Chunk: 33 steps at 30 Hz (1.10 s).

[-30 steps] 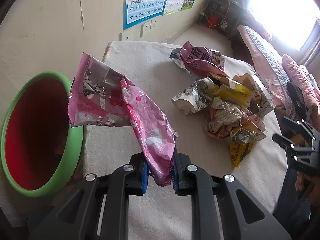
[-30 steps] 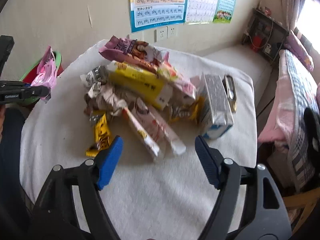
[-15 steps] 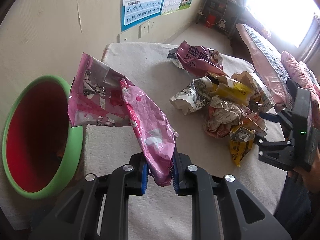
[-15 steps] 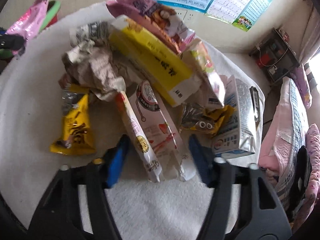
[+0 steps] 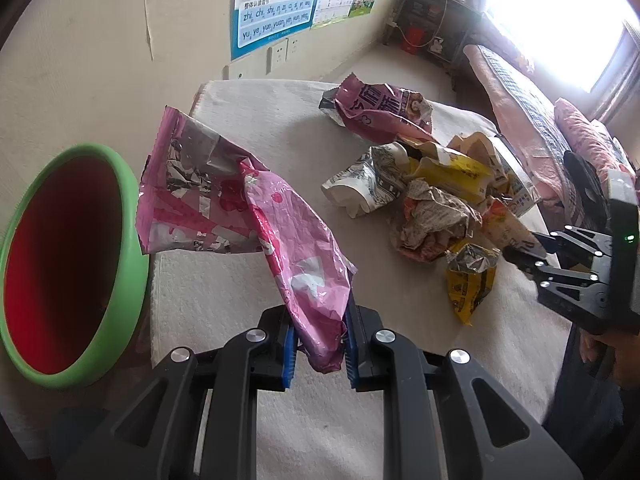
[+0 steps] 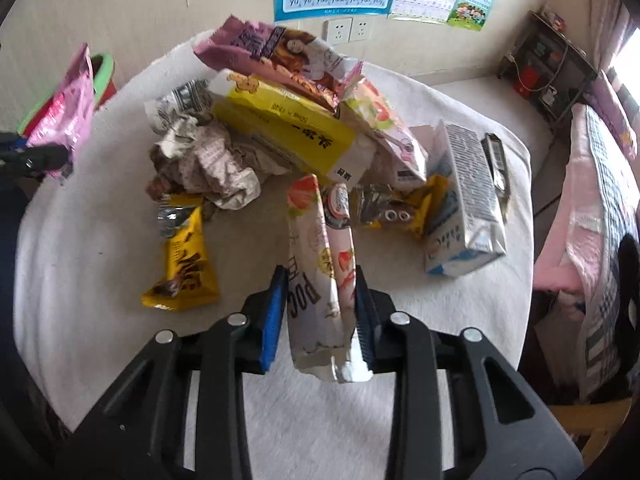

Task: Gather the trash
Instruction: 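Grasp the white-and-pink snack package with the right tool, then carry the pink wrappers and white package with both tools into the red bucket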

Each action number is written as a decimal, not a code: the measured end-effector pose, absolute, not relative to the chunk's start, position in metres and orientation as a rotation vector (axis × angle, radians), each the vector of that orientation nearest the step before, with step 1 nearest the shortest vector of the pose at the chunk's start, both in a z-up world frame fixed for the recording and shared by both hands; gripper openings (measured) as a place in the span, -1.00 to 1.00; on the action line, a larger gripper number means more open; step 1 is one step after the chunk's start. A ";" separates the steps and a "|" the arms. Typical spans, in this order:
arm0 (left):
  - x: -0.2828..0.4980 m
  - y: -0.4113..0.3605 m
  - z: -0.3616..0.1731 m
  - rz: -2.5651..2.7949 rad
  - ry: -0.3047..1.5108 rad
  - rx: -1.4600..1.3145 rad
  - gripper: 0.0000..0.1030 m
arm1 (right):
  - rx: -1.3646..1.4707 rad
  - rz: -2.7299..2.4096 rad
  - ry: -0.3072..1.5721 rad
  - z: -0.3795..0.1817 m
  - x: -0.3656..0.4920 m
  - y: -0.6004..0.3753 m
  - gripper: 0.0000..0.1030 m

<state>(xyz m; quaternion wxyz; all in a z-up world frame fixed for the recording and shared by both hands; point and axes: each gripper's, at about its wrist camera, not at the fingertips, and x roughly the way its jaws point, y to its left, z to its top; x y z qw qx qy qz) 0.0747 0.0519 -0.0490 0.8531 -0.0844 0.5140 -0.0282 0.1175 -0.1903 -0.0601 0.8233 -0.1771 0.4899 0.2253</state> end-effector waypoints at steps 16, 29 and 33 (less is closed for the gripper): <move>0.060 0.039 -0.029 -0.079 1.043 -0.152 -0.68 | -0.233 0.450 0.933 -0.009 0.089 -0.193 -0.41; 0.049 0.071 -0.015 -0.015 1.006 -0.178 -0.68 | -0.173 0.535 0.885 0.010 0.087 -0.148 -0.40; 0.044 0.093 -0.012 0.025 0.993 -0.204 -0.68 | -0.179 0.574 0.875 0.015 0.088 -0.121 -0.41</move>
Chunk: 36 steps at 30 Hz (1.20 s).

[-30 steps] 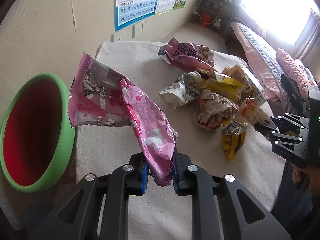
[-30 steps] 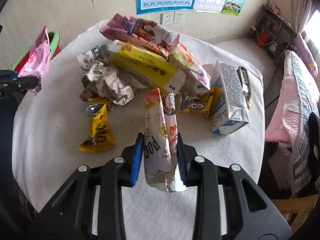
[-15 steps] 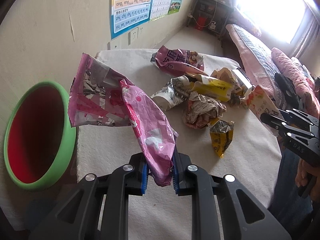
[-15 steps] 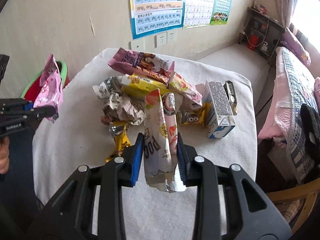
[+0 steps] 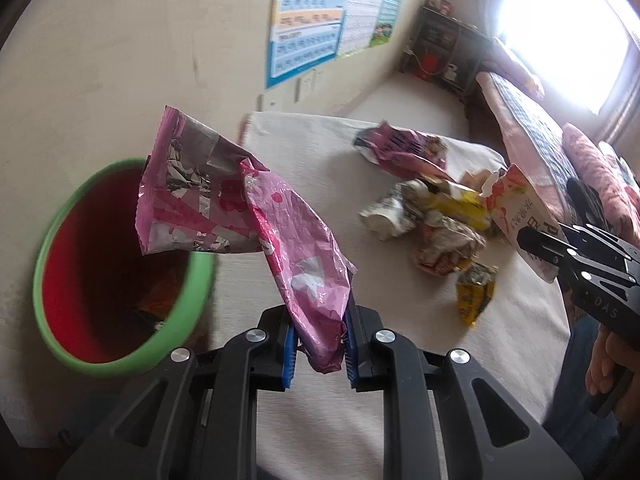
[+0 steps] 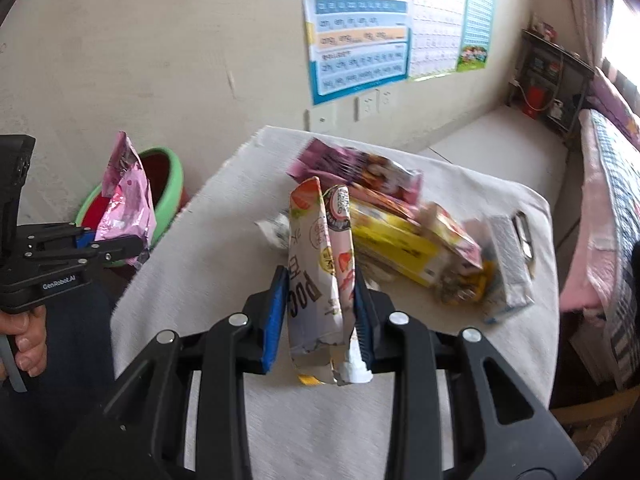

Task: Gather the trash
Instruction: 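Carry the pink wrappers and white package with both tools into the red bucket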

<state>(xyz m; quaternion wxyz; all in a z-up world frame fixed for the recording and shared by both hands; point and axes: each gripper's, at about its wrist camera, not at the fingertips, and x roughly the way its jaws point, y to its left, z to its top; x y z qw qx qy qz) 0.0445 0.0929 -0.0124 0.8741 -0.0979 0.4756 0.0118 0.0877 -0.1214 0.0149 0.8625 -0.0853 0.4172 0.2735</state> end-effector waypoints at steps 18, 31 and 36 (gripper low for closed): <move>0.012 0.201 -0.012 0.177 0.956 -0.325 -0.68 | -0.219 0.785 0.851 0.028 0.085 0.013 -0.40; -0.008 0.253 -0.024 0.201 0.938 -0.393 -0.68 | -0.230 0.927 0.873 0.026 0.087 0.115 -0.40; -0.007 0.261 -0.031 0.188 0.944 -0.411 -0.67 | -0.230 0.941 0.894 0.018 0.092 0.138 -0.39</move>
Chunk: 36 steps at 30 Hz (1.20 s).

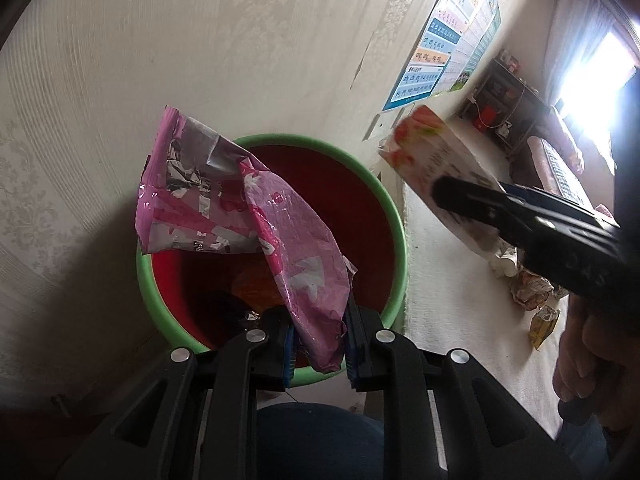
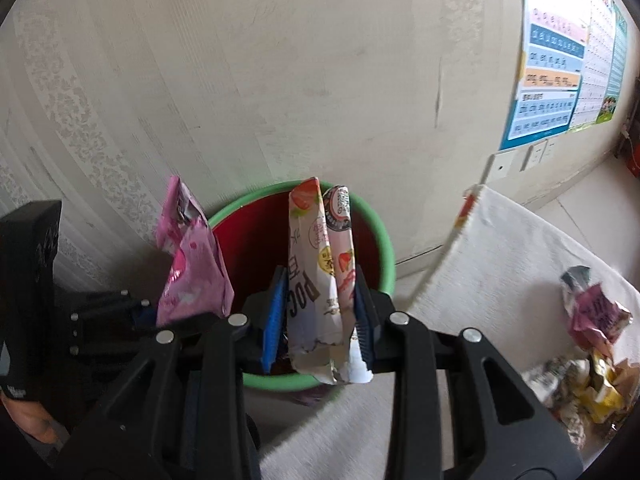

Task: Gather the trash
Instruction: 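Carry the pink wrappers and white package with both tools into the red bucket, then open both tools over the bucket and move back to the table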

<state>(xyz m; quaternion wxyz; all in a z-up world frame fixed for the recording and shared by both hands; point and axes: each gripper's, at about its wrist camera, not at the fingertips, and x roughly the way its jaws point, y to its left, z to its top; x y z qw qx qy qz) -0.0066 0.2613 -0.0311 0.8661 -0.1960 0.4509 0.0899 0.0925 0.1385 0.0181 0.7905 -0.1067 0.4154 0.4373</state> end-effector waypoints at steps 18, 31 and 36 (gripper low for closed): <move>-0.010 0.278 -0.048 0.216 0.950 -0.438 0.52 | -0.233 0.936 0.938 0.010 0.098 0.165 0.54; -0.010 0.228 -0.028 0.184 0.945 -0.359 0.81 | -0.245 0.835 0.911 0.018 0.081 0.087 0.90; 0.001 0.195 -0.020 0.135 0.949 -0.330 0.82 | -0.213 0.759 0.902 0.022 0.082 0.033 0.90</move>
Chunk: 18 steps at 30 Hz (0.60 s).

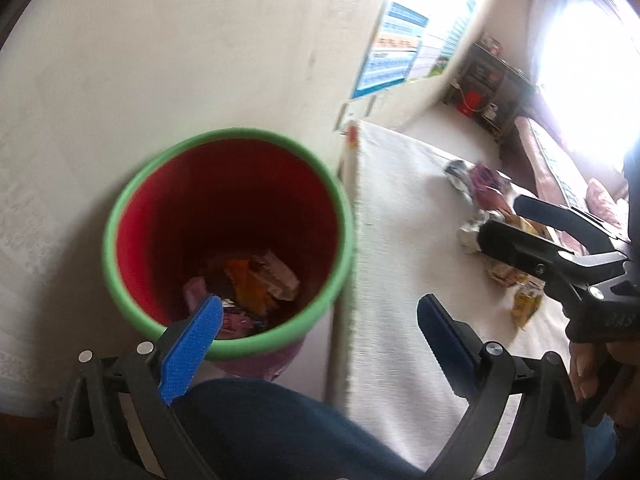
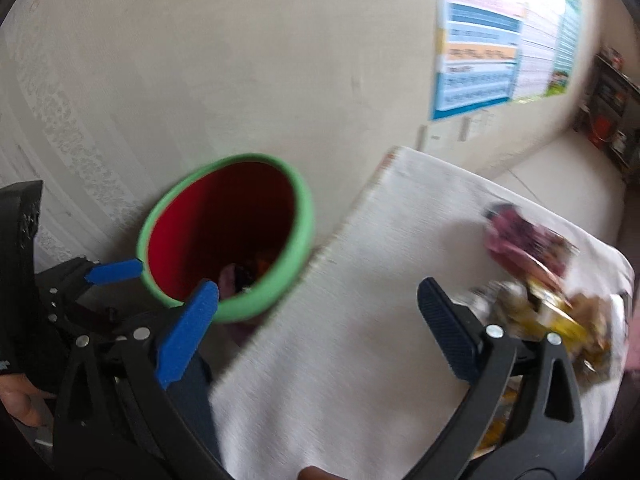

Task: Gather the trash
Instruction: 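Open both tools over the bucket and move back to the table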

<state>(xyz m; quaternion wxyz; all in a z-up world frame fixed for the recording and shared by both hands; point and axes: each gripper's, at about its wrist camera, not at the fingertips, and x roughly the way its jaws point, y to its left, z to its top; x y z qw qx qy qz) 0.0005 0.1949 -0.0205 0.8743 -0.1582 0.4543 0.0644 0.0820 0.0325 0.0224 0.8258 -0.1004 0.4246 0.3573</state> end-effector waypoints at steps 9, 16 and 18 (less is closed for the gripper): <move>0.017 0.127 -0.007 0.020 0.955 -0.258 0.82 | -0.162 0.530 0.914 0.013 0.095 -0.097 0.90; 0.045 0.070 -0.004 -0.106 0.954 -0.192 0.82 | -0.093 0.361 0.915 0.009 0.110 -0.185 0.90; 0.055 0.057 -0.006 -0.119 0.966 -0.173 0.80 | -0.073 0.324 0.909 0.009 0.115 -0.204 0.91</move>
